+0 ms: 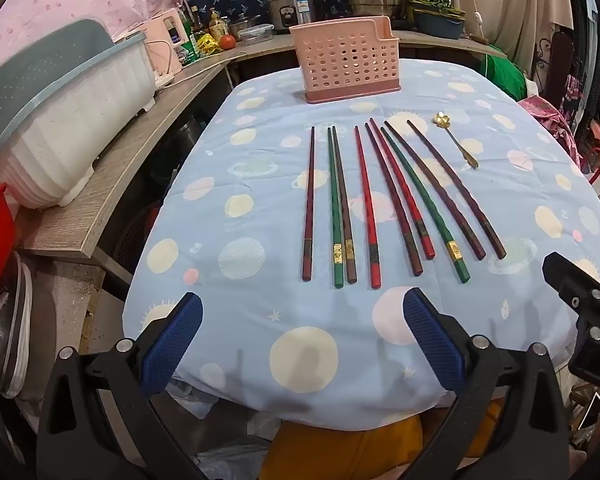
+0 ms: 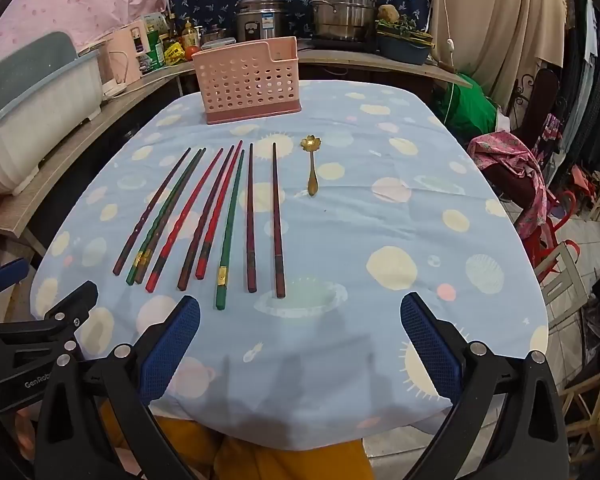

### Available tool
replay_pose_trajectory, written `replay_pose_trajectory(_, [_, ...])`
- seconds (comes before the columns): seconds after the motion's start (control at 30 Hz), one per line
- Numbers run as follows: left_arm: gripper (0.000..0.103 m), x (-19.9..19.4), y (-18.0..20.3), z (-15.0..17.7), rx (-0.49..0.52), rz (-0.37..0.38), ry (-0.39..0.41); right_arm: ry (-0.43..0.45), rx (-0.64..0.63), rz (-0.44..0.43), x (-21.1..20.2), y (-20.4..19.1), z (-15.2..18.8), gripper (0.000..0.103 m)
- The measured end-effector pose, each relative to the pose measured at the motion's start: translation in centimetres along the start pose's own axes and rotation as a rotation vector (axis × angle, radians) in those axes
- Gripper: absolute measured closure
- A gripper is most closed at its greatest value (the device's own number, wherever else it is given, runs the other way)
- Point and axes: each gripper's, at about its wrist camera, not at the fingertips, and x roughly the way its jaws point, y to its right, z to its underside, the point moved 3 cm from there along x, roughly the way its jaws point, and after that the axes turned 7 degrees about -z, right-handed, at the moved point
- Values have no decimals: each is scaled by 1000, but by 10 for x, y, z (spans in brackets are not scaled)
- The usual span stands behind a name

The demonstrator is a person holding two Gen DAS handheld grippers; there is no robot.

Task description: Organize utensils

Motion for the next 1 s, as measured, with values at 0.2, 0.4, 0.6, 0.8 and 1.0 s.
replay_pose_trajectory(0.2, [7,-2,1,-3,-3,2,-8,-5,4,-4,0,0,0,7])
replay_pose_trajectory(0.4, [7,-1,0,-1,-11,10,-1,-4,3,-4,0,0,0,7])
replay_pose_trajectory(0.6, [7,0,0,0,-13,9,0,-3,2,-3,0,0,-1,7])
replay_pose_trajectory(0.8, [7,0,2,-1,-8,12,0,-4,1,-5,0,-1,0,7])
replay_pose_trajectory(1.0, [7,0,1,-1,-9,12,1,-3,3,-7,0,0,0,7])
